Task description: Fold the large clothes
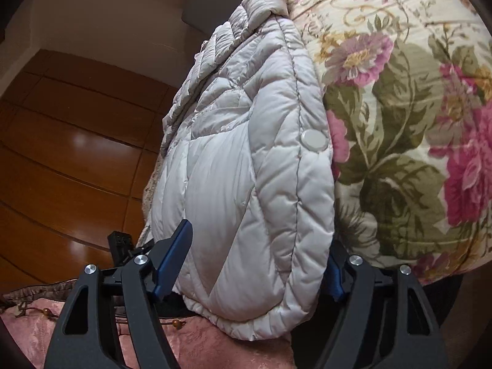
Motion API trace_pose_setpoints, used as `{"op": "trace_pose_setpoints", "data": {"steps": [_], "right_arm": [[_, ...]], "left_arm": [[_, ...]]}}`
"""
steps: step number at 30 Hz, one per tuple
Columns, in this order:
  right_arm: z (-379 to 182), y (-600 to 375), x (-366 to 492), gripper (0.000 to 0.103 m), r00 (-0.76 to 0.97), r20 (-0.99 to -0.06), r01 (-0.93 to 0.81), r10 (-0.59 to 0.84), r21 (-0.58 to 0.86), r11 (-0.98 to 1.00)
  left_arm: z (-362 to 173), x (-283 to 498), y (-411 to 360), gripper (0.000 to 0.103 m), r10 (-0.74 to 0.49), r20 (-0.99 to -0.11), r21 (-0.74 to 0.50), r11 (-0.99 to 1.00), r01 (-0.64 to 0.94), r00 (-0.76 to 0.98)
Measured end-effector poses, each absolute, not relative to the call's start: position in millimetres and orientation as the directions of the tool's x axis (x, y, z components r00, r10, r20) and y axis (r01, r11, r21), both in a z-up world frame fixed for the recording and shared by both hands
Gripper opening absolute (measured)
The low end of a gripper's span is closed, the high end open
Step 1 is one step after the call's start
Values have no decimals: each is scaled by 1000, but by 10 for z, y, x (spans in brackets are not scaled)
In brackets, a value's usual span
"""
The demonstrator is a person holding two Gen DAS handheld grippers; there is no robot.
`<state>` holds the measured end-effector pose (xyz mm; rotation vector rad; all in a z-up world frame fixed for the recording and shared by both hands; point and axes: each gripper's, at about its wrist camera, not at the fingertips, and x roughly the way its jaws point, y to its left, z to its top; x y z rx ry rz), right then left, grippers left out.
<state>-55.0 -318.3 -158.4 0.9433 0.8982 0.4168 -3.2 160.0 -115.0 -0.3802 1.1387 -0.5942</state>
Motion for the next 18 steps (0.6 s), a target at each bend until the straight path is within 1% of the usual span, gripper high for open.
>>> {"op": "trace_pose_setpoints", "data": {"steps": [1,2,3,4,5,6,7,8,9,14,16,18], "right_arm": [[-1618,-3162,-547,68,573,-464,62,676,847,529],[-1645,-3140,-542,64,561,-457,61,690,854,517],[-1666,-3106,-529,56,548,-459,61,699,856,514],[-1679,-3063,-516,52,533,-463,58,708,855,515],[-1684,-3017,-503,44,523,-461,49,717,856,515],[-1674,-2969,-496,37,515,-454,32,727,858,513],[-1648,-2929,-500,34,513,-444,13,735,860,510],[-1599,-2911,-499,29,520,-429,-7,738,862,507],[-1535,-2914,-504,25,535,-405,-31,741,868,496],[-1113,-2999,-624,21,630,-231,-195,742,877,439],[-947,-3035,-690,21,650,-152,-264,745,874,408],[-794,-3042,-761,21,659,-99,-324,746,857,400]], "left_arm": [[-1176,-41,1550,70,-619,-737,-564,785,258,272],[-1176,-56,1497,60,-613,-745,-552,787,275,263],[-1158,-58,1466,53,-612,-744,-545,788,286,267],[-1108,-58,1451,40,-621,-734,-547,780,302,274],[-1070,-59,1452,30,-632,-723,-555,772,309,281],[-1010,-68,1466,22,-647,-703,-569,760,313,294],[-973,-66,1477,20,-658,-688,-578,752,317,306],[-897,-74,1496,17,-674,-664,-592,739,323,324],[-836,-79,1505,17,-686,-643,-602,728,328,340],[-399,-160,1565,14,-737,-507,-651,668,360,448],[-238,-223,1611,13,-762,-440,-676,630,384,475],[-99,-286,1640,13,-782,-387,-691,597,408,490]]}}
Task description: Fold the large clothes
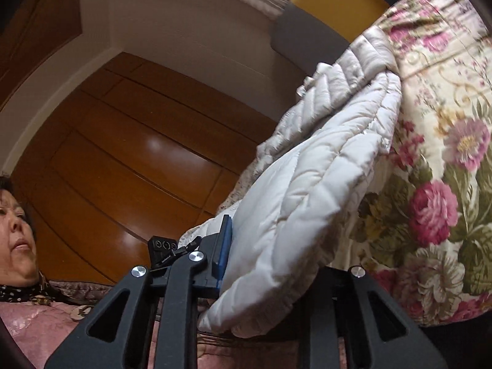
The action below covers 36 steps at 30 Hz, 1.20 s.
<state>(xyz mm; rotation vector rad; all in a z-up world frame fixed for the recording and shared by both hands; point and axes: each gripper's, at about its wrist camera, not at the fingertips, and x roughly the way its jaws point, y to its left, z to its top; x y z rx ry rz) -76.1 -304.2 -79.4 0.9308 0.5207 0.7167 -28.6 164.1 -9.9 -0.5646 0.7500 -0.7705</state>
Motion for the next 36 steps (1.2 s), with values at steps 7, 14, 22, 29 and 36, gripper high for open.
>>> {"op": "trace_pose_setpoints", "data": {"steps": [7,14,22,29,36], "right_arm": [[-445,-3030,-984,21,656,43,-467,754,807,361],[-352,-3143,-1375,21,624,200,-558,756,791,252],[-76,-3134,-1817,21,552,314,-667,773,723,183],[-95,-3230,-1631,21,642,258,-534,722,826,180],[-336,-3363,-937,21,738,165,-361,654,915,177]], "left_arm": [[253,-474,1767,13,-836,-214,-740,476,474,506],[498,-741,1915,13,-880,-88,-789,348,507,467],[757,-757,2055,13,-930,47,-816,175,550,365],[609,-95,1825,14,-919,-79,-853,263,451,386],[204,759,1569,14,-883,-258,-882,381,277,393]]}}
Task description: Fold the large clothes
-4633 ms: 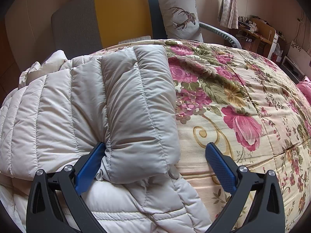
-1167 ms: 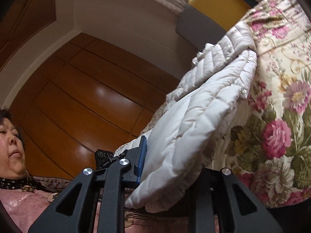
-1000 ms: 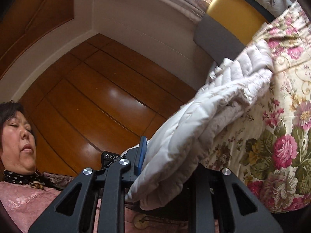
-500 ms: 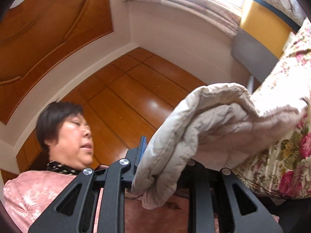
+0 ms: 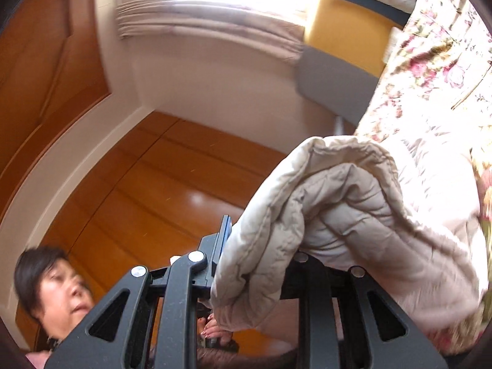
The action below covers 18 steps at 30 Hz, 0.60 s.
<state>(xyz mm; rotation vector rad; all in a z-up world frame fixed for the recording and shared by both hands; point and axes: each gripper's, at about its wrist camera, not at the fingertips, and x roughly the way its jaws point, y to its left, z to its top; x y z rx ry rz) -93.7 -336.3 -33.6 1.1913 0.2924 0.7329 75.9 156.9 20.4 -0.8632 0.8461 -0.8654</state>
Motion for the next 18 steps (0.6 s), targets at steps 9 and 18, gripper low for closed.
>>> {"op": "trace_pose_setpoints", "data": {"steps": [9,18], "right_arm": [[-724,-3583,-218,22,833,-14,-126,553,969,214],[-969,-3547,-115,49,894,-145,-29,424,925,378]], "left_arm": [[-188,1648,1243,23,-766,-460,-797,580,171,449],[-431,1837,1260,94,-769,-397,-847,517,123,502]]}}
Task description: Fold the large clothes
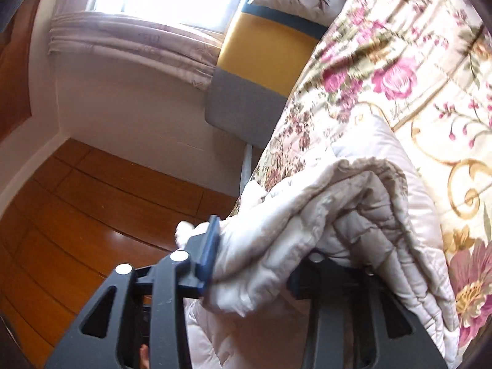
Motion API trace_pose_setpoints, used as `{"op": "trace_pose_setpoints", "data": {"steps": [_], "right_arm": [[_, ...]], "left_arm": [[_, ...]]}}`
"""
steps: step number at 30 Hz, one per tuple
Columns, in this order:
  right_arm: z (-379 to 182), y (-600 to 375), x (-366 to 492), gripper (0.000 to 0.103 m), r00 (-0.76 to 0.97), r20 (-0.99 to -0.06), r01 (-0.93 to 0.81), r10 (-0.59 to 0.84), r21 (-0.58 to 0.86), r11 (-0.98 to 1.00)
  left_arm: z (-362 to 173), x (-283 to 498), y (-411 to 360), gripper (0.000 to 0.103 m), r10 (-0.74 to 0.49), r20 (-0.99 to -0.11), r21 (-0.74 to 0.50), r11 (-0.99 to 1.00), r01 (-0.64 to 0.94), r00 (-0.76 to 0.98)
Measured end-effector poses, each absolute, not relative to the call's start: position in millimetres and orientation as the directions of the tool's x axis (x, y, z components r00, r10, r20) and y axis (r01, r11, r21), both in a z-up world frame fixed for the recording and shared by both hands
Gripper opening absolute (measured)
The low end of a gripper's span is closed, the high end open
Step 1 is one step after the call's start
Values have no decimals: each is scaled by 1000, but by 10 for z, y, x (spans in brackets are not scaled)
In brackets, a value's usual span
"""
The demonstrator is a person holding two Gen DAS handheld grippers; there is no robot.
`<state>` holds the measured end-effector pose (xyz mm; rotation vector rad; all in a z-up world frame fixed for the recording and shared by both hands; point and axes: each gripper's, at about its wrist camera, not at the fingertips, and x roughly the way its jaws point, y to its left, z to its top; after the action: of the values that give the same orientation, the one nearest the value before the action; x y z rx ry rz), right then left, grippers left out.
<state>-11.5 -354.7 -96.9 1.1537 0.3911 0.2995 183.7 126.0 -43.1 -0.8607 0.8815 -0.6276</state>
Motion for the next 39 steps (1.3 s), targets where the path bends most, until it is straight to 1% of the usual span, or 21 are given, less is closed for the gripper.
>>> {"op": "trace_pose_setpoints", "data": {"steps": [1,2,3,4,7,9,11,12,15,18,19,23,24,27,31,36,37,39], "right_arm": [[-925,-3532,-154,61,900,-139,-42,413,915,401],[-885,-3512,-154,73,907,-142,-47,397,901,431],[-822,-3480,-164,79,913,-156,-44,377,881,472],[-742,-3430,-177,81,918,-184,-28,350,852,523],[-516,-3308,-119,82,908,-308,49,282,749,660],[-368,-3188,-39,82,877,-408,95,254,665,741],[-241,-3024,108,82,842,-490,106,227,563,820],[-216,-2922,147,82,826,-522,101,216,512,853],[-172,-2672,345,81,772,-621,110,133,337,935],[-308,-2471,601,81,725,-687,114,47,188,976],[-362,-2434,691,81,707,-707,118,22,148,982],[-559,-2429,925,80,673,-736,160,-77,43,986],[-631,-2466,972,83,665,-740,177,-96,31,984],[-857,-2629,1079,86,651,-756,206,-69,88,975],[-962,-2740,1111,89,667,-744,225,-49,139,964],[-979,-2678,1081,90,683,-726,228,-81,107,968],[-986,-2678,1078,90,685,-723,229,-85,104,968],[-996,-2669,1078,91,688,-721,228,-87,101,968]], "left_arm": [[-374,1790,1317,94,-745,-373,-841,524,139,553],[-322,1759,1365,96,-716,-370,-824,548,148,592],[-302,1754,1383,97,-701,-376,-812,564,149,605],[-285,1752,1392,97,-678,-402,-790,596,141,616],[-249,1747,1247,97,-617,-513,-693,708,137,597],[-181,1696,1083,97,-581,-558,-626,763,158,592],[-114,1653,873,97,-570,-593,-565,798,211,568],[-95,1657,771,97,-556,-618,-524,818,235,556],[-121,1733,390,97,-445,-709,-332,895,298,547],[-270,1902,122,97,-354,-793,-209,923,324,496],[-358,1972,100,97,-331,-806,-185,929,321,491],[-534,2094,51,98,-289,-814,-142,940,309,504],[-554,2107,54,98,-292,-810,-142,939,312,509],[-662,2160,39,99,-298,-776,-113,933,343,555],[-718,2214,-44,100,-312,-766,-118,927,355,561],[-606,2130,-63,99,-274,-789,-105,942,319,549],[-563,2103,-68,99,-273,-793,-113,944,308,544],[-429,2023,-91,99,-308,-789,-166,940,299,532]]}}
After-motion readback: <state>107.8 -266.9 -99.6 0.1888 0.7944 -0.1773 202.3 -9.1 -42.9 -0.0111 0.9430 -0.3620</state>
